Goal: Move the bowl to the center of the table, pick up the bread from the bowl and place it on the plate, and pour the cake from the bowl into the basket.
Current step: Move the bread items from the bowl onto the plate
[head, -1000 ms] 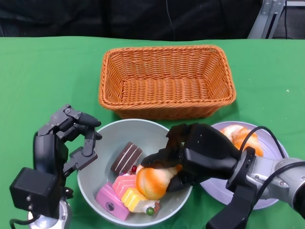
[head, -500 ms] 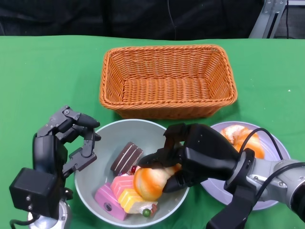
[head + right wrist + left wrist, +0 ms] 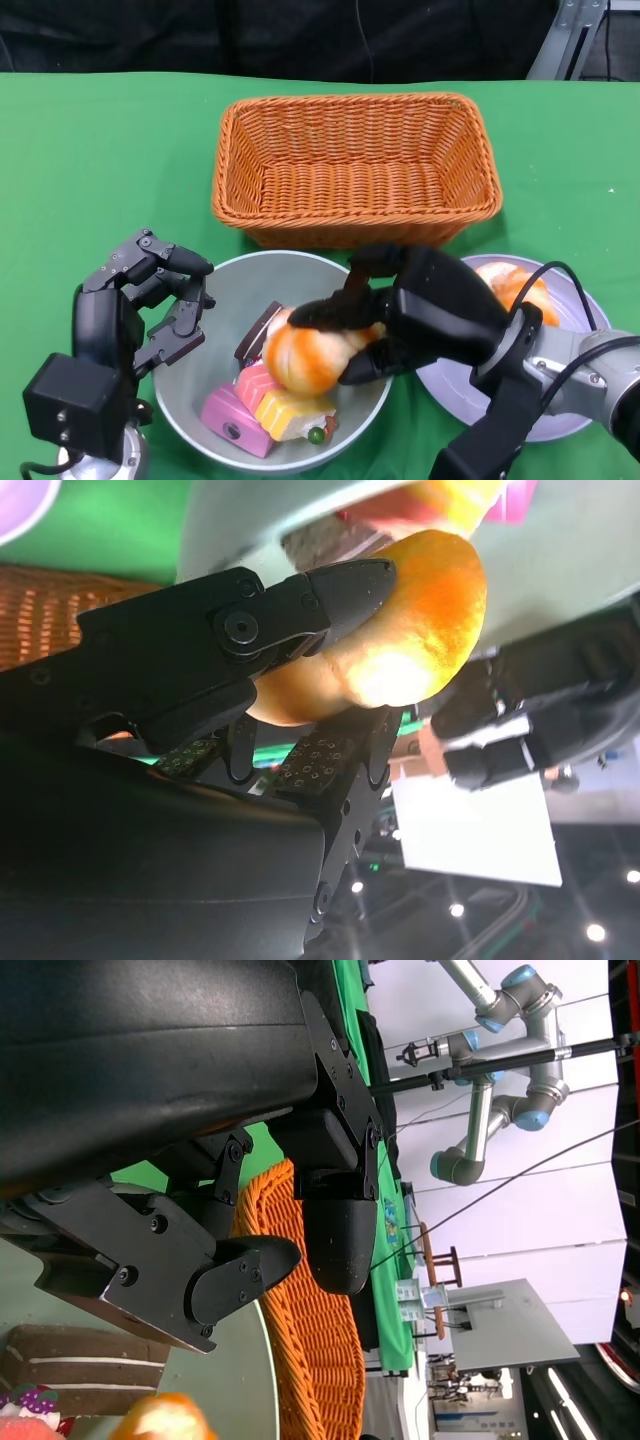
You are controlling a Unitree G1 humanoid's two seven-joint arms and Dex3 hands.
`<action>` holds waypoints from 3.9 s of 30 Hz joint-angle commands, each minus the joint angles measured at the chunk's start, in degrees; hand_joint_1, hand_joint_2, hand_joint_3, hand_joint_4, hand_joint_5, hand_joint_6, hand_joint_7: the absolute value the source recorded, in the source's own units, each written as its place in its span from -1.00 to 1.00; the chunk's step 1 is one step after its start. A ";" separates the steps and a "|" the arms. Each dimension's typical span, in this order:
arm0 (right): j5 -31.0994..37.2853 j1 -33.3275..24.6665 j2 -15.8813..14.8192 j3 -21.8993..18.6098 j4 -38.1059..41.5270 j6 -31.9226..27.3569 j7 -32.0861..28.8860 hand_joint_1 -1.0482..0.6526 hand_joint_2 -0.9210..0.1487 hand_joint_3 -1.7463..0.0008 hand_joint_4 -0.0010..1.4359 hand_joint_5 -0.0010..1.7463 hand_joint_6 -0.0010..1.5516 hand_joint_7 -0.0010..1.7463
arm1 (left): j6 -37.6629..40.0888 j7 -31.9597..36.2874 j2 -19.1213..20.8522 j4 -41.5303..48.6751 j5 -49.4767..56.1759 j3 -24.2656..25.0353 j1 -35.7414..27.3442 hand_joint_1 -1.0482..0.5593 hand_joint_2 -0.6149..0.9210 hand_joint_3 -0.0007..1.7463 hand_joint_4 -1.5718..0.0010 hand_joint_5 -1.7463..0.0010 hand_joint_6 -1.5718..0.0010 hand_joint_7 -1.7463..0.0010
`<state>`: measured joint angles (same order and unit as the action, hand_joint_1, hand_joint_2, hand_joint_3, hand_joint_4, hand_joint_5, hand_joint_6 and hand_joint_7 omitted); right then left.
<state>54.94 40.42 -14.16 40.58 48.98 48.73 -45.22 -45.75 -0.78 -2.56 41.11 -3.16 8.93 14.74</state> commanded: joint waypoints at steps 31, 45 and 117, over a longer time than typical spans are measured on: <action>-7.39 -11.49 -3.15 -14.39 -13.30 1.60 -2.86 -0.06 -0.98 0.89 0.12 0.45 0.16 -0.10 | -1.45 -2.67 1.88 2.59 -4.65 1.66 3.23 0.26 0.74 -0.15 0.01 -0.76 -0.02 -0.47; -12.16 -24.31 -8.27 -26.32 -25.94 -0.13 1.33 -0.02 -0.92 0.87 0.16 0.49 0.13 0.11 | -3.03 -1.63 2.42 6.22 -3.38 2.52 5.42 0.27 0.65 0.00 -0.03 -0.72 -0.03 -0.49; -9.48 -25.00 -10.37 -18.28 2.22 -8.62 -2.93 0.15 -0.89 0.98 0.35 0.09 0.51 -0.76 | -0.19 -3.40 3.15 -0.40 -5.54 3.54 3.20 0.26 0.62 0.06 -0.02 -0.72 -0.02 -0.49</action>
<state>45.28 16.15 -23.59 21.48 50.47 41.46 -50.45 -45.98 -5.02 0.14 41.21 -8.81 12.03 18.31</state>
